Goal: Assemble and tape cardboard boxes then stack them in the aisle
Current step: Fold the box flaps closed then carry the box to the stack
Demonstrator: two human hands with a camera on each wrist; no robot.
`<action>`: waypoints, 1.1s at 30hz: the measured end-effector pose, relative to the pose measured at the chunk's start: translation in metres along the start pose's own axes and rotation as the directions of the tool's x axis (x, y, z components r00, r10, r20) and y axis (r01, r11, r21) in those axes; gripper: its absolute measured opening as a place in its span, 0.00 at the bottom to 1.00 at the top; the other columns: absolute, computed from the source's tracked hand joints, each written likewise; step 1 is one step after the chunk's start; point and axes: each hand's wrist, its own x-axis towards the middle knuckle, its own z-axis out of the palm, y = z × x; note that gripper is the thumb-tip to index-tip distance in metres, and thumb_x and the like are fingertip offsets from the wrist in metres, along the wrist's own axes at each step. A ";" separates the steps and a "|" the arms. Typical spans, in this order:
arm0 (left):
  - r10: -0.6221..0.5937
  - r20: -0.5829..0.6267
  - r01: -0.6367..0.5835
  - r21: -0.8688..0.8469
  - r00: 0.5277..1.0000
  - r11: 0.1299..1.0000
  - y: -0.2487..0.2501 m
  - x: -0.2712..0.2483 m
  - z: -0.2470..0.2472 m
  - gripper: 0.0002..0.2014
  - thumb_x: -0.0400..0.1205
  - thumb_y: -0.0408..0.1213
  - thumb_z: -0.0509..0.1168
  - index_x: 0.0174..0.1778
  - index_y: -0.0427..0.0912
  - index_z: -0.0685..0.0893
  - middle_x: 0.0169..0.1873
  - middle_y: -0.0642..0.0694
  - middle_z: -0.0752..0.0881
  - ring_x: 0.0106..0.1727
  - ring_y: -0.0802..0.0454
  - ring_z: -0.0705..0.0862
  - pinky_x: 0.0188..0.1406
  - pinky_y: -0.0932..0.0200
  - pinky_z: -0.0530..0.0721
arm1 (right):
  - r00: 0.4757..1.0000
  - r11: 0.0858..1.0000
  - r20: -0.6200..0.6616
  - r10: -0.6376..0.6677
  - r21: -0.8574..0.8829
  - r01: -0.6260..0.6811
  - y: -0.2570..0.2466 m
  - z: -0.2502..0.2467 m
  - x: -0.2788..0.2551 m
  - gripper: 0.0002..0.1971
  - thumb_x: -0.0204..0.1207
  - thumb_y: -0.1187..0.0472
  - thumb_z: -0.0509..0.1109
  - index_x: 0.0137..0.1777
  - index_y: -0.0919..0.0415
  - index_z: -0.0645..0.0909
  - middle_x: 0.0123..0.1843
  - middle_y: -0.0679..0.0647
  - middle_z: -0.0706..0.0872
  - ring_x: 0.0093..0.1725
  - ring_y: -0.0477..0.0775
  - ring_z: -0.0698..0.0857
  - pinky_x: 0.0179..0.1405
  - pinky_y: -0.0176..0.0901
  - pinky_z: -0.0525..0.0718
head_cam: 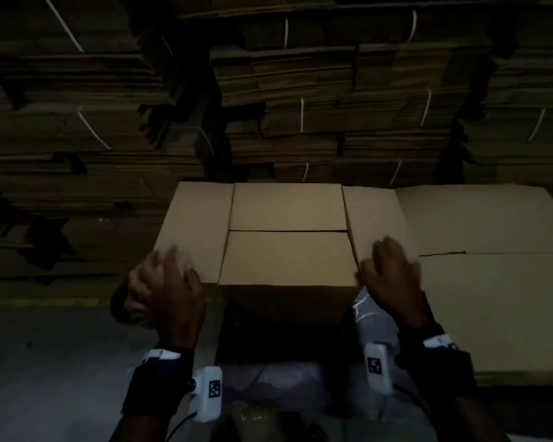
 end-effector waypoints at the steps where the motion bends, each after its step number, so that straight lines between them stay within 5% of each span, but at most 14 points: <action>1: 0.028 0.082 -0.031 0.026 0.996 0.999 0.007 -0.001 -0.004 0.27 0.81 0.55 0.54 0.71 0.45 0.81 0.74 0.37 0.74 0.75 0.32 0.66 0.69 0.26 0.67 | 0.992 0.997 0.125 0.005 0.075 -0.015 -0.007 -0.003 0.011 0.19 0.85 0.44 0.60 0.62 0.58 0.79 0.69 0.63 0.79 0.71 0.69 0.80 0.66 0.63 0.76; 3: 0.080 0.252 -0.090 0.028 0.964 0.995 0.021 -0.005 -0.003 0.33 0.80 0.64 0.49 0.71 0.47 0.81 0.76 0.37 0.72 0.76 0.33 0.64 0.70 0.25 0.66 | 0.969 0.991 0.244 0.035 0.120 -0.066 -0.021 -0.005 0.037 0.31 0.85 0.33 0.55 0.77 0.54 0.72 0.75 0.61 0.78 0.74 0.68 0.78 0.70 0.61 0.78; 5: 0.085 0.450 -0.103 0.016 0.889 0.995 0.030 -0.013 0.004 0.42 0.78 0.75 0.46 0.81 0.50 0.68 0.82 0.38 0.63 0.81 0.35 0.58 0.75 0.26 0.61 | 0.961 0.994 0.275 -0.017 0.106 -0.012 -0.030 0.000 0.058 0.36 0.85 0.31 0.49 0.88 0.49 0.57 0.79 0.63 0.76 0.75 0.68 0.77 0.73 0.67 0.76; 7: 0.043 0.614 -0.005 -0.063 0.788 0.998 0.033 -0.016 0.010 0.53 0.73 0.82 0.50 0.88 0.50 0.52 0.87 0.41 0.54 0.86 0.37 0.51 0.80 0.29 0.56 | 0.946 0.994 0.317 -0.073 0.095 0.045 -0.029 0.009 0.071 0.32 0.88 0.38 0.49 0.89 0.46 0.51 0.75 0.67 0.79 0.71 0.69 0.80 0.72 0.69 0.75; 9: 0.041 0.673 0.073 -0.139 0.738 0.988 0.032 -0.011 0.012 0.59 0.69 0.83 0.54 0.89 0.49 0.47 0.88 0.42 0.51 0.87 0.39 0.49 0.83 0.33 0.55 | 0.937 0.994 0.340 -0.085 0.090 0.057 -0.026 0.010 0.073 0.31 0.89 0.44 0.51 0.90 0.43 0.48 0.80 0.68 0.73 0.74 0.69 0.78 0.75 0.66 0.73; 13: 0.055 0.653 0.043 -0.132 0.755 0.990 0.024 0.011 0.015 0.53 0.72 0.79 0.59 0.89 0.56 0.49 0.89 0.43 0.47 0.88 0.41 0.44 0.82 0.32 0.47 | 0.938 0.984 0.346 -0.013 0.170 -0.049 -0.026 0.011 0.057 0.32 0.89 0.40 0.54 0.90 0.40 0.47 0.89 0.57 0.63 0.81 0.66 0.72 0.78 0.59 0.70; 16: 0.047 0.507 0.004 -0.099 0.861 0.995 0.016 0.028 0.020 0.42 0.76 0.74 0.63 0.85 0.62 0.61 0.87 0.42 0.49 0.86 0.38 0.47 0.79 0.28 0.55 | 0.954 0.973 0.297 -0.042 0.229 -0.029 -0.019 0.007 0.036 0.29 0.90 0.42 0.56 0.90 0.42 0.56 0.88 0.51 0.65 0.83 0.59 0.70 0.79 0.47 0.66; 18: 0.014 0.419 0.041 -0.122 0.908 0.992 0.013 0.044 0.025 0.37 0.77 0.68 0.67 0.80 0.56 0.71 0.80 0.36 0.62 0.79 0.33 0.62 0.74 0.33 0.67 | 0.972 0.956 0.230 -0.053 0.292 -0.017 -0.012 0.002 0.021 0.24 0.89 0.52 0.62 0.85 0.42 0.69 0.79 0.57 0.79 0.72 0.61 0.82 0.66 0.38 0.75; 21: 0.026 0.444 0.106 -0.269 0.896 0.957 0.019 0.065 0.036 0.30 0.81 0.58 0.70 0.74 0.43 0.78 0.64 0.34 0.83 0.64 0.35 0.82 0.62 0.43 0.81 | 0.981 0.900 0.093 -0.167 0.420 0.113 -0.006 0.002 0.001 0.26 0.76 0.58 0.71 0.75 0.39 0.78 0.52 0.60 0.91 0.45 0.61 0.88 0.47 0.44 0.85; 24: 0.120 0.378 0.039 -0.386 0.918 0.922 0.037 0.075 0.044 0.15 0.85 0.43 0.69 0.64 0.38 0.85 0.57 0.35 0.89 0.59 0.37 0.86 0.57 0.50 0.81 | 0.949 0.923 0.028 -0.315 0.239 0.300 -0.001 0.007 -0.009 0.24 0.73 0.58 0.80 0.70 0.47 0.86 0.47 0.48 0.82 0.47 0.48 0.78 0.48 0.46 0.81; 27: 0.175 0.375 -0.010 -0.403 0.910 0.915 0.053 0.088 0.048 0.13 0.86 0.38 0.67 0.65 0.37 0.85 0.57 0.35 0.89 0.60 0.37 0.86 0.55 0.52 0.80 | 0.935 0.935 -0.002 -0.354 -0.009 0.354 -0.006 0.006 -0.016 0.17 0.72 0.48 0.82 0.62 0.39 0.89 0.51 0.47 0.79 0.54 0.51 0.73 0.50 0.52 0.76; 30: 0.415 0.454 -0.204 -0.444 0.788 0.873 0.065 0.092 0.049 0.17 0.87 0.43 0.65 0.69 0.40 0.83 0.60 0.37 0.88 0.64 0.38 0.85 0.62 0.49 0.81 | 0.924 0.920 0.050 -0.379 -0.090 0.382 -0.019 0.005 -0.019 0.13 0.69 0.37 0.79 0.53 0.34 0.90 0.57 0.44 0.79 0.60 0.55 0.73 0.54 0.56 0.70; 33: 0.642 0.553 -0.590 -0.303 0.531 0.748 0.077 0.082 0.045 0.24 0.85 0.58 0.56 0.76 0.56 0.77 0.81 0.43 0.70 0.84 0.40 0.62 0.77 0.36 0.63 | 0.913 0.907 0.179 -0.367 -0.147 0.394 -0.033 -0.004 -0.013 0.21 0.66 0.29 0.75 0.58 0.30 0.86 0.69 0.39 0.77 0.71 0.53 0.68 0.58 0.54 0.61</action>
